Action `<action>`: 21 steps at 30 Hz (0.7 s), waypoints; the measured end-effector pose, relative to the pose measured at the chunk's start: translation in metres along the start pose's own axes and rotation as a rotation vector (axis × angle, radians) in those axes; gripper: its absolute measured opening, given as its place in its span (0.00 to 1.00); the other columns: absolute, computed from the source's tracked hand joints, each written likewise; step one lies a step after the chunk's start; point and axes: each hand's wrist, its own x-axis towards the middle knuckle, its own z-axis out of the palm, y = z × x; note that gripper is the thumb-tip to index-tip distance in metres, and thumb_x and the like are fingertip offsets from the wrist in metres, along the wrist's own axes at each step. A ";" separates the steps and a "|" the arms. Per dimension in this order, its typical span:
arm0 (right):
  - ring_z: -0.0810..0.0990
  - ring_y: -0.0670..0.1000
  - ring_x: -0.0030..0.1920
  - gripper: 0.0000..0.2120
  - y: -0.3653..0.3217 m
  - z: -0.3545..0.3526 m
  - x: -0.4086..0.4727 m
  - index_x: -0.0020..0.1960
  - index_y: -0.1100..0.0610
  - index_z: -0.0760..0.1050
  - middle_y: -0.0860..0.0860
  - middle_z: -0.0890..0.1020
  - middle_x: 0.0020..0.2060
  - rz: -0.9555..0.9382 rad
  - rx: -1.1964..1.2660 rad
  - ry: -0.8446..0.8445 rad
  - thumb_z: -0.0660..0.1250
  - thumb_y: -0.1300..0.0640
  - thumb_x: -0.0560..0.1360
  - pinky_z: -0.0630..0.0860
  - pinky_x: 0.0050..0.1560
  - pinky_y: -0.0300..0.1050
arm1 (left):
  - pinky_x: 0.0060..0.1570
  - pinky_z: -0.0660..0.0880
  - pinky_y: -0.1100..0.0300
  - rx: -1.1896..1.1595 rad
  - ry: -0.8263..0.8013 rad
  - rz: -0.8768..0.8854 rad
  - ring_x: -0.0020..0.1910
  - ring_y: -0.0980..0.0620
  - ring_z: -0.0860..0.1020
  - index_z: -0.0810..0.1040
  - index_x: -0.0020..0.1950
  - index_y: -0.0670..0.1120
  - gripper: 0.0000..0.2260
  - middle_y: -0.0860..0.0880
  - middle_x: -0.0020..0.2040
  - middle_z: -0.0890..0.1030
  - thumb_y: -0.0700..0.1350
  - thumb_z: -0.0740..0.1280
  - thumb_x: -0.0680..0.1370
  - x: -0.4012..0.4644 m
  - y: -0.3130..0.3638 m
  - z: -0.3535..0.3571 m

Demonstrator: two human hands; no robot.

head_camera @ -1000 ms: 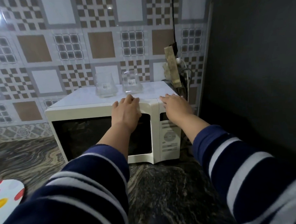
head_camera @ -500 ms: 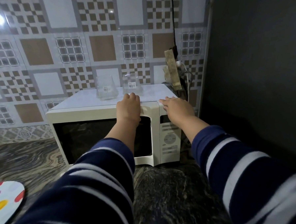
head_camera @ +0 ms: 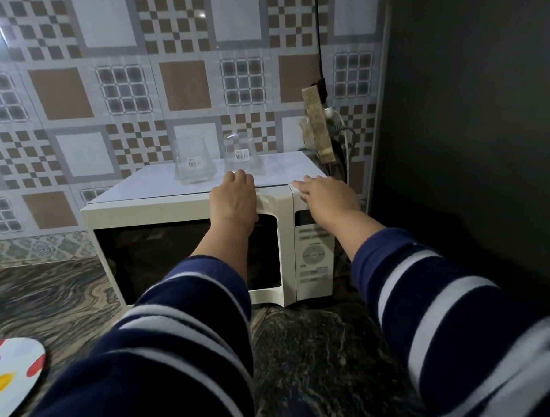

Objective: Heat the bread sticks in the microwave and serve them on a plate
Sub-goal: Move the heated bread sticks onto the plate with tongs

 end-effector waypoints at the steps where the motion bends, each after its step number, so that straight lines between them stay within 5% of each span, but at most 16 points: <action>1: 0.73 0.61 0.63 0.19 0.000 0.000 0.000 0.69 0.52 0.69 0.58 0.74 0.64 0.002 -0.001 0.000 0.51 0.62 0.81 0.74 0.58 0.58 | 0.49 0.72 0.57 0.002 -0.003 0.004 0.61 0.49 0.69 0.65 0.67 0.43 0.30 0.47 0.63 0.70 0.53 0.73 0.72 0.000 0.000 -0.001; 11: 0.75 0.61 0.61 0.22 -0.001 -0.005 0.003 0.70 0.47 0.69 0.56 0.74 0.66 0.030 0.005 -0.028 0.52 0.62 0.80 0.75 0.57 0.55 | 0.54 0.73 0.54 -0.024 -0.002 0.069 0.64 0.48 0.69 0.64 0.69 0.43 0.32 0.46 0.65 0.69 0.53 0.72 0.72 -0.018 -0.010 -0.012; 16: 0.61 0.60 0.72 0.23 -0.014 -0.018 -0.003 0.77 0.51 0.56 0.56 0.63 0.74 0.041 0.013 -0.188 0.48 0.57 0.82 0.61 0.70 0.60 | 0.55 0.73 0.55 -0.190 0.063 0.085 0.63 0.48 0.70 0.65 0.68 0.45 0.26 0.47 0.65 0.69 0.48 0.71 0.74 -0.044 -0.016 -0.010; 18: 0.57 0.57 0.75 0.24 -0.028 -0.026 -0.008 0.78 0.53 0.52 0.54 0.59 0.76 0.063 0.081 -0.155 0.46 0.54 0.82 0.55 0.72 0.60 | 0.64 0.67 0.54 -0.254 0.085 0.131 0.68 0.46 0.68 0.63 0.72 0.45 0.27 0.47 0.70 0.67 0.48 0.68 0.76 -0.054 -0.022 -0.003; 21: 0.56 0.52 0.76 0.24 -0.049 -0.030 -0.028 0.77 0.55 0.55 0.51 0.59 0.77 0.007 0.142 -0.106 0.47 0.49 0.83 0.52 0.74 0.57 | 0.76 0.49 0.50 -0.217 0.006 0.126 0.78 0.51 0.49 0.48 0.78 0.46 0.33 0.49 0.79 0.52 0.49 0.62 0.78 -0.068 -0.038 0.007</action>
